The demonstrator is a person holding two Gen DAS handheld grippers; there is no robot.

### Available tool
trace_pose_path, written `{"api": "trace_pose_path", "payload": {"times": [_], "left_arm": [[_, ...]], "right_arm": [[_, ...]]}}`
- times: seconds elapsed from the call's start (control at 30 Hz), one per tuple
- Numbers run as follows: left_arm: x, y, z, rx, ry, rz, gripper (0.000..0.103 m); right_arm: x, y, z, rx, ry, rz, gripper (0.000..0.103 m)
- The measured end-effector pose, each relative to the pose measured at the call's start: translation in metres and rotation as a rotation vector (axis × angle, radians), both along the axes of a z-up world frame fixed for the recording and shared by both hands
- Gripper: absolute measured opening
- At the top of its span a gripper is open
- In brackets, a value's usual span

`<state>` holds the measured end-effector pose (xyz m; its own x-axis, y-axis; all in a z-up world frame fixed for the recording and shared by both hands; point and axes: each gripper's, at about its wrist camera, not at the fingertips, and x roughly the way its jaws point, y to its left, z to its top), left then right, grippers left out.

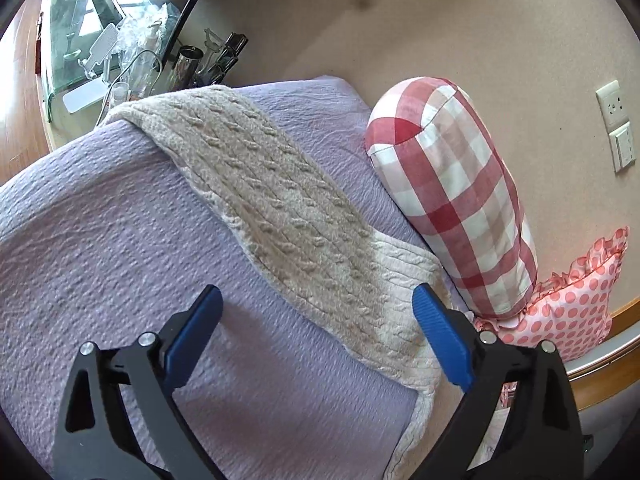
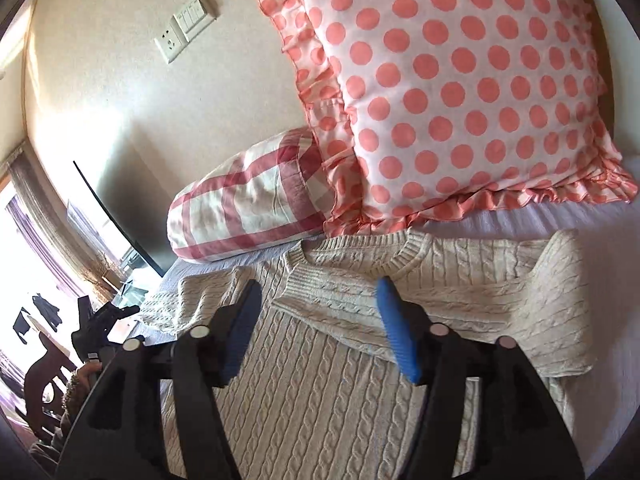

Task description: Fold small clothes

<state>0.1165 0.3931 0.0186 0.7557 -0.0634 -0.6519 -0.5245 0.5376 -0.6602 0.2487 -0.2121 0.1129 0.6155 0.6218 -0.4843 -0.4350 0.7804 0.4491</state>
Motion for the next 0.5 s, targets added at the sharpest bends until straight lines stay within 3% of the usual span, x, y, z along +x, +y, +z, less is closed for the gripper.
{"api": "trace_pose_path", "payload": {"times": [0.23, 0.4, 0.47, 0.5], "left_arm": [[-0.007, 0.041, -0.009, -0.127, -0.058, 0.125, 0.070], [0.002, 0.066, -0.011, -0.153, -0.053, 0.174, 0.061], [0.006, 0.079, -0.012, -0.164, -0.032, 0.205, 0.050], [0.008, 0.086, -0.012, -0.149, -0.001, 0.221, 0.035]], "right_arm": [[-0.020, -0.034, -0.008, -0.033, -0.014, -0.061, 0.070], [-0.020, -0.039, -0.024, -0.014, 0.020, -0.066, 0.071], [-0.020, -0.042, -0.028, -0.001, 0.027, -0.064, 0.071], [-0.021, -0.044, -0.029, 0.005, 0.027, -0.062, 0.071]]}}
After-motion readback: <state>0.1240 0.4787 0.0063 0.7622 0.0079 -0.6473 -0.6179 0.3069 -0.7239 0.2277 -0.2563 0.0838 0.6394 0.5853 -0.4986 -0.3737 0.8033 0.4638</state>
